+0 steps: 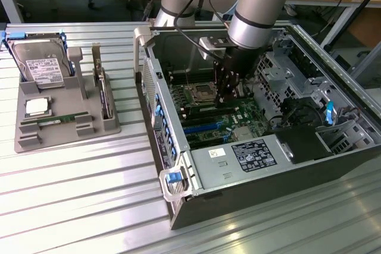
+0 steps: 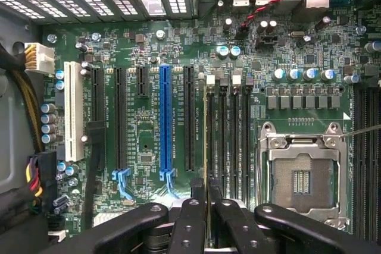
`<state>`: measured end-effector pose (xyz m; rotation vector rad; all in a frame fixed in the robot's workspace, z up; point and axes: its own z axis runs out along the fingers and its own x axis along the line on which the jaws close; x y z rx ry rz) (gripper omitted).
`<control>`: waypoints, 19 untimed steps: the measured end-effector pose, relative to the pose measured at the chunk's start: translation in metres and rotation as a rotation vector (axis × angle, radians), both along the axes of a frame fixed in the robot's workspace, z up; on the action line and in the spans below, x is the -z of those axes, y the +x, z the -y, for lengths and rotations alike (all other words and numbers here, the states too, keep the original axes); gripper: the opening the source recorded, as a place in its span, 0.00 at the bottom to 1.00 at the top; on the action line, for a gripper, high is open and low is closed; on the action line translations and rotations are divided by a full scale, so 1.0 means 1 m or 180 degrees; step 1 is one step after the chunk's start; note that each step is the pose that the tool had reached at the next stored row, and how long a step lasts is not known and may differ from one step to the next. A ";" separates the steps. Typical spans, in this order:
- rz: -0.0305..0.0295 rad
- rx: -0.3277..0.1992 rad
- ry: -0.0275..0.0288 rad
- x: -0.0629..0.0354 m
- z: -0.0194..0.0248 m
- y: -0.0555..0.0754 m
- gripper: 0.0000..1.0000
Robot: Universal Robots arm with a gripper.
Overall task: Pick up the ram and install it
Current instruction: 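Insert the ram into the slot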
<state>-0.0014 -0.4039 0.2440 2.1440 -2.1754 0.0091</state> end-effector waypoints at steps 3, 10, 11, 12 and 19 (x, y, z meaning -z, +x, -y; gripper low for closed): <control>0.0000 0.0002 0.0000 0.0053 -0.0039 0.000 0.13; 0.0000 0.0001 -0.0005 0.0119 -0.0044 -0.001 0.13; 0.0000 0.0000 -0.0005 0.0119 -0.0044 0.000 0.13; 0.0000 0.0000 -0.0005 0.0119 -0.0044 0.000 0.13; 0.0000 0.0000 -0.0006 0.0136 -0.0043 0.001 0.13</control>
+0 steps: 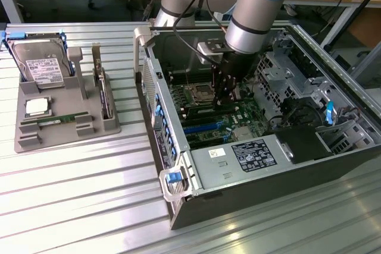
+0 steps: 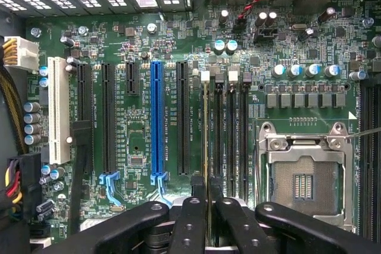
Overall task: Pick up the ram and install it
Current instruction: 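Insert the ram into the slot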
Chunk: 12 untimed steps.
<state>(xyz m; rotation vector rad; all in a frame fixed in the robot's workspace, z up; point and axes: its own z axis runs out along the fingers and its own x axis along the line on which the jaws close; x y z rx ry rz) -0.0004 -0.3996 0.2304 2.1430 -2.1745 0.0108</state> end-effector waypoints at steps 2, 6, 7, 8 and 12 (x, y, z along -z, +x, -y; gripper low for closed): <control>0.0000 0.0000 0.0001 0.0001 0.0000 0.000 0.13; 0.0000 0.0000 0.0001 -0.0016 -0.0001 0.000 0.21; 0.0002 0.0000 0.0001 -0.0062 -0.0007 -0.001 0.21; 0.0002 0.0001 0.0002 -0.0062 -0.0007 -0.001 0.21; 0.0002 0.0000 0.0002 -0.0064 -0.0007 -0.002 0.21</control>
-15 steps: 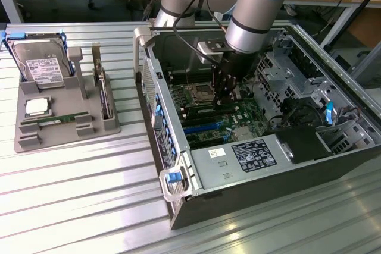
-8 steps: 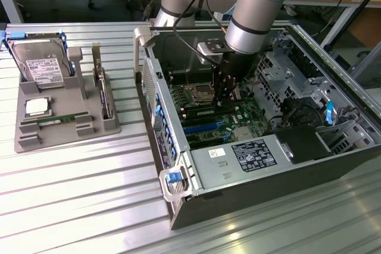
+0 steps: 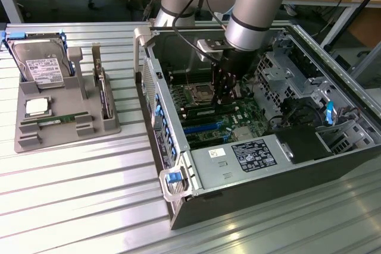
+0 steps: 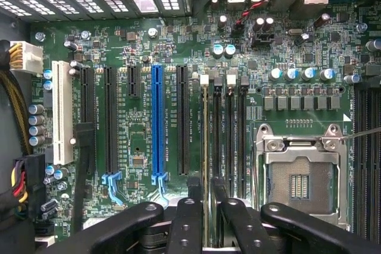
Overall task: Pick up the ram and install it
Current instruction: 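Insert the ram into the slot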
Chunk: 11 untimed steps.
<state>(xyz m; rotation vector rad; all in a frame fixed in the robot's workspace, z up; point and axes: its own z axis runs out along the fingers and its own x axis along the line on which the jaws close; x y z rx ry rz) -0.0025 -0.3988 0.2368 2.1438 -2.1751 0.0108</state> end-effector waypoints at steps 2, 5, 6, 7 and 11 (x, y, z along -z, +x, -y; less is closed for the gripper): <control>0.0000 0.0000 0.0003 -0.0003 -0.0001 -0.001 0.21; 0.0000 0.0000 0.0010 -0.0010 -0.0001 -0.001 0.21; 0.0000 0.0000 0.0013 -0.0011 -0.0001 -0.001 0.21; 0.0000 0.0000 0.0019 -0.0014 -0.0001 -0.002 0.21; 0.0000 0.0000 0.0044 -0.0016 -0.0002 -0.004 0.21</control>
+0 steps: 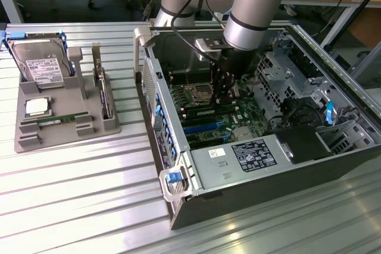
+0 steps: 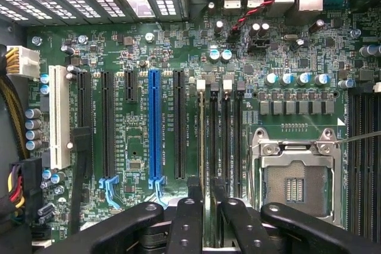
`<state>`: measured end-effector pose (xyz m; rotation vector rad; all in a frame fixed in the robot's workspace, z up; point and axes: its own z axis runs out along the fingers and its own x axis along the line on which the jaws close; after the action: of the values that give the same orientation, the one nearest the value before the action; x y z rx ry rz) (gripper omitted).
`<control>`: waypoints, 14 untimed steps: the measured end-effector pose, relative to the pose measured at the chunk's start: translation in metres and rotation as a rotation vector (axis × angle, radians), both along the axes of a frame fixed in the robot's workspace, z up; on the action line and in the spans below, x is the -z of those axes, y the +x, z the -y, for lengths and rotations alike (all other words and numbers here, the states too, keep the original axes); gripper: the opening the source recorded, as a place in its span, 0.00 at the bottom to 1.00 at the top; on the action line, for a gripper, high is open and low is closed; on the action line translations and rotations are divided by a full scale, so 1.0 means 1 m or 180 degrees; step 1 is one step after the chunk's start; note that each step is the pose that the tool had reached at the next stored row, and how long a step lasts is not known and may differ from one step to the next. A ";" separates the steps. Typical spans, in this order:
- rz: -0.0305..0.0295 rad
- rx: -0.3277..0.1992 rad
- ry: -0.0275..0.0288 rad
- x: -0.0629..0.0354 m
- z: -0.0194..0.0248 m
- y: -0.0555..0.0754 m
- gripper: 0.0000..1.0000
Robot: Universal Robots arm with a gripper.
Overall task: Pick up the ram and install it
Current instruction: 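Insert the ram into the slot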
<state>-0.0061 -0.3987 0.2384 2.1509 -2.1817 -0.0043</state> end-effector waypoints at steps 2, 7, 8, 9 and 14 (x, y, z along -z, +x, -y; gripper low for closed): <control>0.0000 0.0000 0.0004 0.0000 -0.0001 0.000 0.19; 0.0000 0.0000 0.0006 -0.0031 0.0000 0.002 0.11; 0.0000 0.0000 0.0006 -0.0070 0.0000 0.003 0.11; 0.0000 0.0000 0.0007 -0.0146 0.0000 0.004 0.11; 0.0000 0.0000 0.0025 -0.0457 0.0000 0.005 0.11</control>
<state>-0.0012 -0.3987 0.2841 2.1551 -2.1854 -0.0130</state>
